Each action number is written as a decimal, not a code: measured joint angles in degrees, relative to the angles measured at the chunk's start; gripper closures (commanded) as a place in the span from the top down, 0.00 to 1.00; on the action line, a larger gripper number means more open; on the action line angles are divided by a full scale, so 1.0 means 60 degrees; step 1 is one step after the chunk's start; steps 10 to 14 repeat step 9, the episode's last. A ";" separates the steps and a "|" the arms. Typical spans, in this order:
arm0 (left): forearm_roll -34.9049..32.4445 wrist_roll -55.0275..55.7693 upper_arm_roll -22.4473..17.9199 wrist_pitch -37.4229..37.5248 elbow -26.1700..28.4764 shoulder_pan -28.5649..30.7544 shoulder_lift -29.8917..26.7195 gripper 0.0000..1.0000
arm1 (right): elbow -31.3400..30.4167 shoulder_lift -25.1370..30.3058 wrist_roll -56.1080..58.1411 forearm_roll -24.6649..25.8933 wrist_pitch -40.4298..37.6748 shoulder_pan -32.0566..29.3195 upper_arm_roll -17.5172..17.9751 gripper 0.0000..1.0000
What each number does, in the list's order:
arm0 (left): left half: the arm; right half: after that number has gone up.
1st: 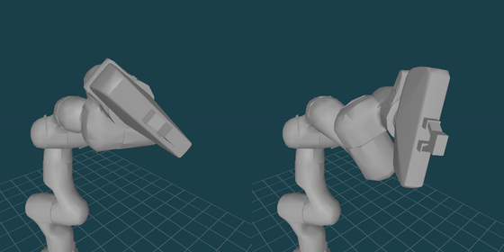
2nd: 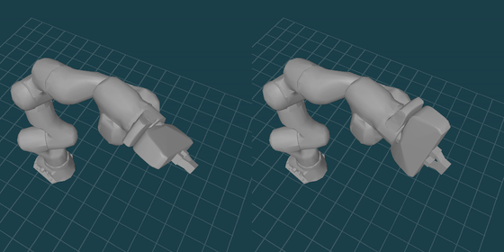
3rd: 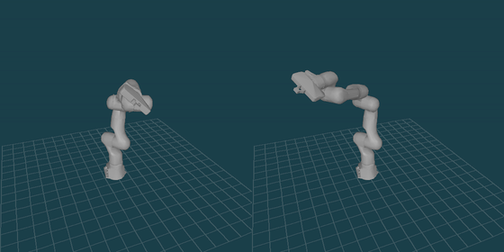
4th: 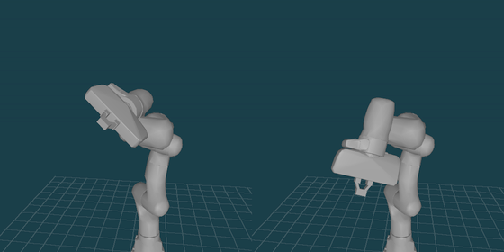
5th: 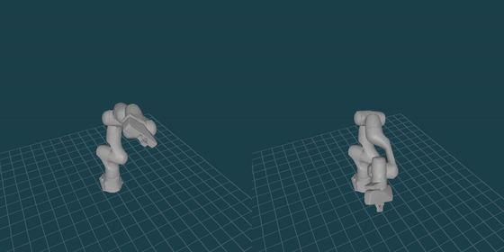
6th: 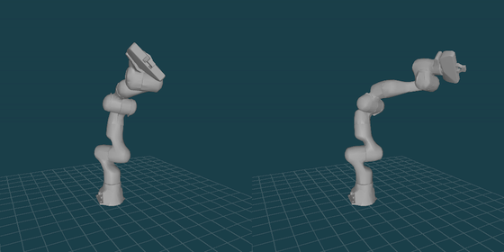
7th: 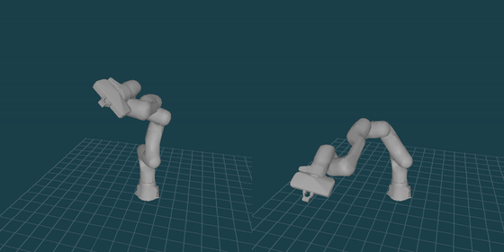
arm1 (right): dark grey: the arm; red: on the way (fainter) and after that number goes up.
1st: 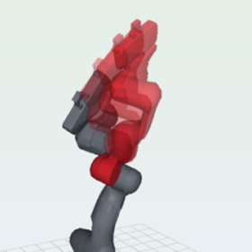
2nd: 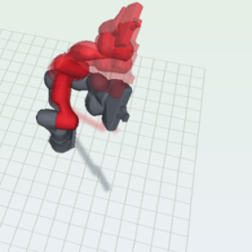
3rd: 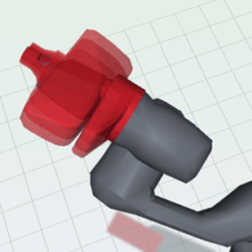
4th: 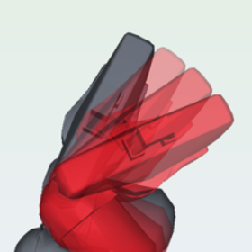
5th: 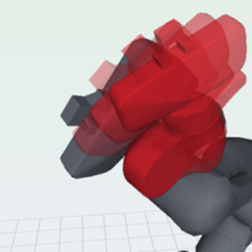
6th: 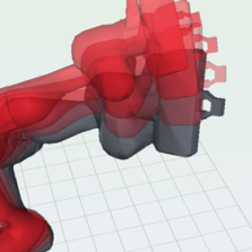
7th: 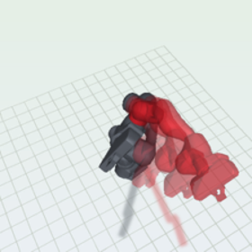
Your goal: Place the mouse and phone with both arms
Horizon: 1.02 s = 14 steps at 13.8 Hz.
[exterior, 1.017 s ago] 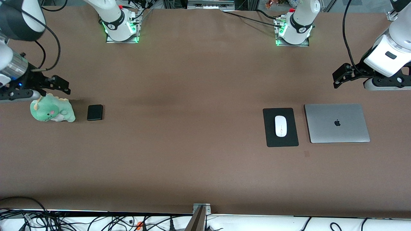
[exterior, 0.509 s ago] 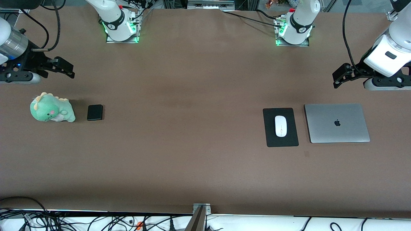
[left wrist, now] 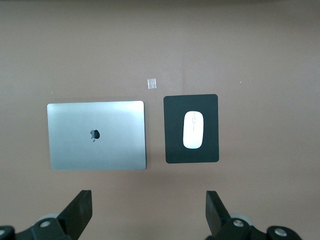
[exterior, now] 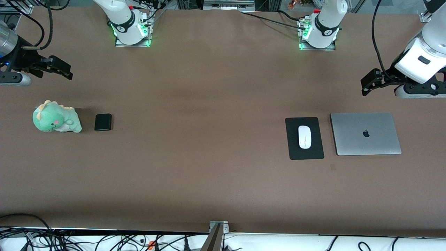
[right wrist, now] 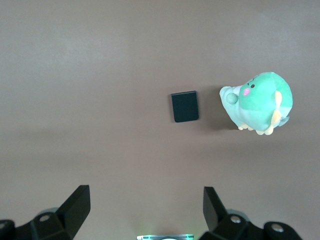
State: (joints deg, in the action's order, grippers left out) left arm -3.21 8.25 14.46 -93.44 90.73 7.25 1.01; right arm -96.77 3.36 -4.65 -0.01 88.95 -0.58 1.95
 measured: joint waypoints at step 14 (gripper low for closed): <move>0.0000 0.0000 0.0000 0.0000 0.0000 0.0000 0.0000 1.00 | 0.0020 -0.0108 0.0000 0.0000 -0.0411 -0.0012 -0.0153 1.00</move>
